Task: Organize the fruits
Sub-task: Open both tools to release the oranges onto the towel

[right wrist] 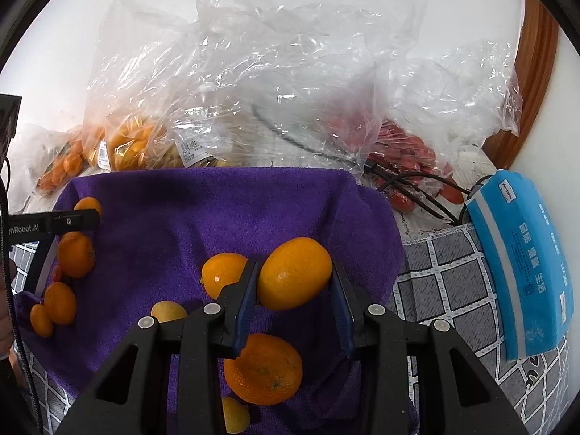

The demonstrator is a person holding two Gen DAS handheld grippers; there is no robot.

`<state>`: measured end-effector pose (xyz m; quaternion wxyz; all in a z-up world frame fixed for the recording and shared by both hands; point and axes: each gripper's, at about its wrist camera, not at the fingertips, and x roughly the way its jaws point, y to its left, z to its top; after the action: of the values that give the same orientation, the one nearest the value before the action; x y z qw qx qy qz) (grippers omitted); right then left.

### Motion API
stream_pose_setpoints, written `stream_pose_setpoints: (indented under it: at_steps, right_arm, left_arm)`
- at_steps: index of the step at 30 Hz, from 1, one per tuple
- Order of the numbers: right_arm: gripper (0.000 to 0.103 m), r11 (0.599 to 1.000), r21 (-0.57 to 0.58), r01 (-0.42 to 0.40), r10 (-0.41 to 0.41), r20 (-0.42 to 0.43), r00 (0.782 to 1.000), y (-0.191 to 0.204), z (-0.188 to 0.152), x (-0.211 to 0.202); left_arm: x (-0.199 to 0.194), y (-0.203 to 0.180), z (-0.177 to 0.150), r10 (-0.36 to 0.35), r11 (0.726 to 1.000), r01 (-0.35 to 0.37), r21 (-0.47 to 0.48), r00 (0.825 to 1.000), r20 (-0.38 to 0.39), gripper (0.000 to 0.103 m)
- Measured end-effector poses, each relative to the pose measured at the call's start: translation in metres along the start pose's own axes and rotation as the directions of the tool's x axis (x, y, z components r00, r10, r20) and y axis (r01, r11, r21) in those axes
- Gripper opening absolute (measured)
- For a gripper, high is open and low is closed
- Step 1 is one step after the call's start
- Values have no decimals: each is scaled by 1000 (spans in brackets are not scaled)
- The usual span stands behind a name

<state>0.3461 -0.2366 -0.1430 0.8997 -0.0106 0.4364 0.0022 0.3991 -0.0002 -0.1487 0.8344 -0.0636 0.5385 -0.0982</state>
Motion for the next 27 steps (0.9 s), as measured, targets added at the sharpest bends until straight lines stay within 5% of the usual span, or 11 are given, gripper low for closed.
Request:
stream_pose_setpoints:
  at_steps: [15,27]
  right_arm:
    - [50,1000,-23,-2,2,30,1000,9,2,-19]
    - [70,1000,-3,-16,16,150,989,25,-19,-129]
  left_arm:
    - [-20,-9,-4,14,1000,-14,16,1000,28,41]
    - [-120,-28,-61,67,996,-76,47,983,172,58]
